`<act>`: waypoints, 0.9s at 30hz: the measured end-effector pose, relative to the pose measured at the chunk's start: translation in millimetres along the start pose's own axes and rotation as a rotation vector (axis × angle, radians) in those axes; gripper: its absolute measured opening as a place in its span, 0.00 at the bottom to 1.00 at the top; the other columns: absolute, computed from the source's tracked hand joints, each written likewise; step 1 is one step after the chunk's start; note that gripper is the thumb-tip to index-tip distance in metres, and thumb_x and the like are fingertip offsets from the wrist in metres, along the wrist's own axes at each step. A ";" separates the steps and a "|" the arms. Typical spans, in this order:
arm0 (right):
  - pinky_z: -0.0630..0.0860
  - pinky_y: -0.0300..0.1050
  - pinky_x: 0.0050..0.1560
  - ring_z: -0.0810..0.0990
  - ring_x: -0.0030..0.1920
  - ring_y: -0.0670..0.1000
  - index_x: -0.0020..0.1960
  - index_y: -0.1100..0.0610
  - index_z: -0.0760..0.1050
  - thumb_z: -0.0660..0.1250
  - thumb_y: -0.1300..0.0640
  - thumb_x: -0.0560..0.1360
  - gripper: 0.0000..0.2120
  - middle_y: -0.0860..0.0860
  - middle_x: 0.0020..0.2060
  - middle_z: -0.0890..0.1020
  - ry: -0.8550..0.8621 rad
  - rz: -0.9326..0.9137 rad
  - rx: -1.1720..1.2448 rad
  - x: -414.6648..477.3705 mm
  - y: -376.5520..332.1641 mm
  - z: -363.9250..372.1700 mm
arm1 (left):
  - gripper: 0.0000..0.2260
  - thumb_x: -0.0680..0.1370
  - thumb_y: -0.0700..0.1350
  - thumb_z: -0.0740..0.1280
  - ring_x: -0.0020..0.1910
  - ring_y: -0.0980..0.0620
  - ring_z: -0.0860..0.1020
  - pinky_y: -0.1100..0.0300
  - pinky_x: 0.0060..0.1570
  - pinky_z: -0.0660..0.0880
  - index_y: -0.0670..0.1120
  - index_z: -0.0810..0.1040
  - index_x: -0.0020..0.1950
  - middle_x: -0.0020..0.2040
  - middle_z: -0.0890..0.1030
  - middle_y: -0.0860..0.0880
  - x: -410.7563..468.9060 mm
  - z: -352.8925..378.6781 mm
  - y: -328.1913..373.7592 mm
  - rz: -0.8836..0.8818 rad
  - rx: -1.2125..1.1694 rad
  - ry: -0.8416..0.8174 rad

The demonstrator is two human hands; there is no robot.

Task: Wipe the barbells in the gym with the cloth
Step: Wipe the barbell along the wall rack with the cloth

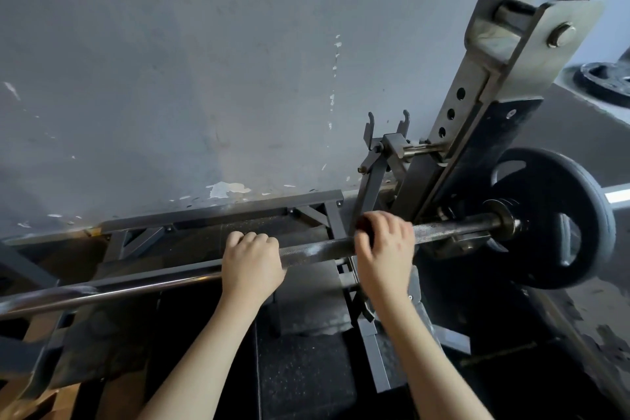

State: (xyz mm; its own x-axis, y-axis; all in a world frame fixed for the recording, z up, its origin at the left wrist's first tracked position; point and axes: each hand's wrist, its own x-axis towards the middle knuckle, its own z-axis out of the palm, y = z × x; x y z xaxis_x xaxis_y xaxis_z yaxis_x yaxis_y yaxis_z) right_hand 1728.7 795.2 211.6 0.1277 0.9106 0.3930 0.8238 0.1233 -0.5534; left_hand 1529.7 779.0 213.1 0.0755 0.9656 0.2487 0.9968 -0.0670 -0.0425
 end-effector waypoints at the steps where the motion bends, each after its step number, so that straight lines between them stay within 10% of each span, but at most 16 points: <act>1: 0.69 0.57 0.63 0.75 0.55 0.57 0.55 0.57 0.79 0.59 0.51 0.72 0.18 0.53 0.54 0.80 -0.040 -0.100 0.015 -9.1 -6.5 4.1 | 0.16 0.52 0.45 0.81 0.27 0.45 0.75 0.54 0.38 0.70 0.44 0.74 0.27 0.25 0.75 0.48 -1.1 0.8 0.7 -0.003 0.009 0.028; 5: 0.68 0.48 0.64 0.76 0.59 0.54 0.62 0.56 0.77 0.60 0.49 0.73 0.21 0.50 0.60 0.79 -0.225 -0.390 -0.058 -4.8 13.1 -18.2 | 0.15 0.56 0.47 0.80 0.31 0.45 0.77 0.53 0.40 0.70 0.45 0.76 0.31 0.30 0.77 0.49 -1.1 1.6 2.9 0.000 -0.001 -0.015; 9: 0.67 0.56 0.68 0.76 0.60 0.56 0.61 0.56 0.77 0.57 0.49 0.73 0.22 0.51 0.59 0.79 -0.129 -0.181 -0.085 -0.4 25.1 -21.8 | 0.13 0.72 0.53 0.68 0.54 0.49 0.76 0.54 0.52 0.68 0.50 0.75 0.54 0.51 0.77 0.52 9.4 -13.4 -18.2 0.056 -0.084 -0.346; 12: 0.67 0.60 0.66 0.72 0.62 0.60 0.61 0.60 0.76 0.57 0.53 0.74 0.20 0.56 0.61 0.77 -0.052 -0.123 0.031 -22.6 -5.4 2.0 | 0.12 0.72 0.54 0.67 0.49 0.49 0.77 0.56 0.46 0.71 0.51 0.78 0.52 0.49 0.79 0.53 9.7 -22.0 -29.5 -0.044 -0.147 -0.482; 22: 0.71 0.52 0.59 0.75 0.58 0.56 0.61 0.57 0.75 0.58 0.53 0.78 0.15 0.54 0.59 0.79 -0.158 -0.494 -0.040 -24.1 -31.0 24.1 | 0.08 0.73 0.56 0.66 0.46 0.49 0.79 0.58 0.40 0.66 0.54 0.76 0.47 0.45 0.81 0.53 1.4 -21.7 -23.6 -0.040 -0.113 -0.308; 27: 0.68 0.48 0.40 0.77 0.43 0.59 0.48 0.57 0.75 0.53 0.51 0.80 0.15 0.54 0.43 0.79 -0.522 -0.131 -0.212 30.4 -73.5 23.5 | 0.09 0.75 0.56 0.64 0.49 0.49 0.80 0.58 0.41 0.65 0.54 0.78 0.52 0.48 0.82 0.52 -0.8 -22.6 -22.3 -0.006 -0.049 -0.239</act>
State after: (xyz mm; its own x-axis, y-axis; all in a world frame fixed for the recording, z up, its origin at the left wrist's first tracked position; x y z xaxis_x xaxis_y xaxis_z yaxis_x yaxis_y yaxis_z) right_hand 1659.1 823.1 246.9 -0.2282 0.9736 0.0041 0.9139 0.2157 -0.3439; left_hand 1508.0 774.0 235.7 0.0677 0.9976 0.0123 0.9977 -0.0678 0.0063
